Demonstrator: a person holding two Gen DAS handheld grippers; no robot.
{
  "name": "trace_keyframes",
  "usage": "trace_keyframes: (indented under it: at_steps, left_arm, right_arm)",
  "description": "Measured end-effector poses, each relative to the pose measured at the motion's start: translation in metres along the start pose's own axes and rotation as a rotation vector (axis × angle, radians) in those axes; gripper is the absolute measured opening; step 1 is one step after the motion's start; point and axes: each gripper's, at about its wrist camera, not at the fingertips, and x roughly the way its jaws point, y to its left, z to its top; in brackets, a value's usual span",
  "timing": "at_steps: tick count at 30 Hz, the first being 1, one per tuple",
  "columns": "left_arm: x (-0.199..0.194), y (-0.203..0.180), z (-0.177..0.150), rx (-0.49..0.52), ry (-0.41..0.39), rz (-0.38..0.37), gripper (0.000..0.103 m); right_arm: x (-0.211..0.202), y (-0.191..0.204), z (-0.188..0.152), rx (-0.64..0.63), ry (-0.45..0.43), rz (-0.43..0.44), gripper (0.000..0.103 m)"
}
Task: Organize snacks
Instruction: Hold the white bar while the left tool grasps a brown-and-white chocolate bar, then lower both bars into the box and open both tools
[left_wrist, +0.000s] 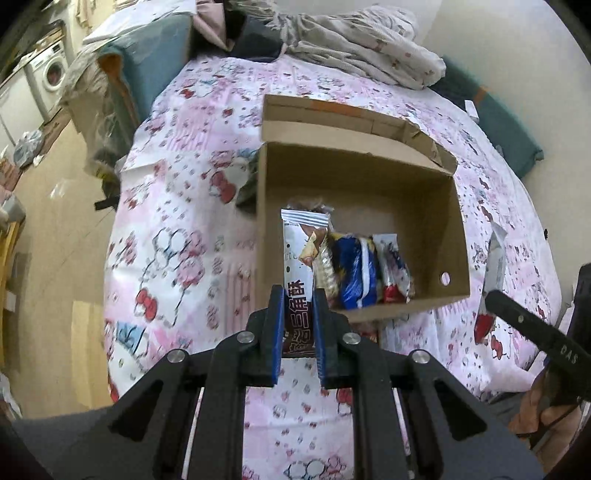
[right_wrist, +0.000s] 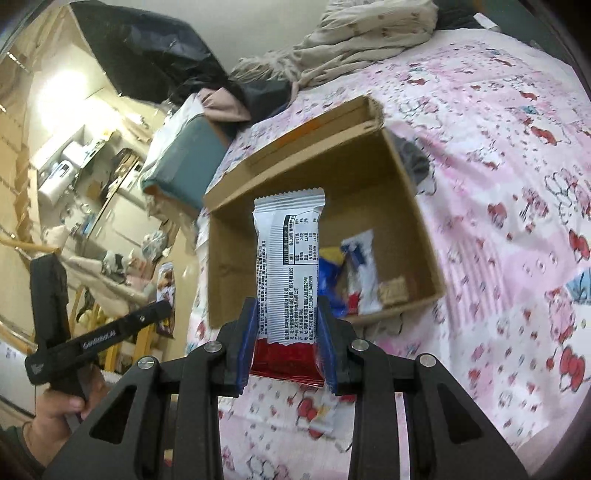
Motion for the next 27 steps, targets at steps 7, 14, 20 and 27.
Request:
trace_keyframes:
  at_steps: [7,14,20,27]
  left_arm:
    - [0.043,-0.025,0.027,0.07,-0.01,0.016,0.012]
    - [0.076,-0.03,0.028,0.083,-0.025,-0.018,0.012]
    - [0.088,-0.024,0.02,0.035,0.015,-0.055,0.012]
    - [0.089,-0.033,0.02,0.1,-0.016,-0.007,0.012]
  right_arm:
    - [0.013,-0.029,0.033,0.004,0.02,-0.079,0.032]
    - [0.044,-0.045,0.045,-0.027,0.063,-0.175,0.032]
    - [0.058,-0.049,0.038,-0.027,0.115,-0.234,0.032]
    - [0.069,-0.041,0.035,-0.049,0.149,-0.233,0.033]
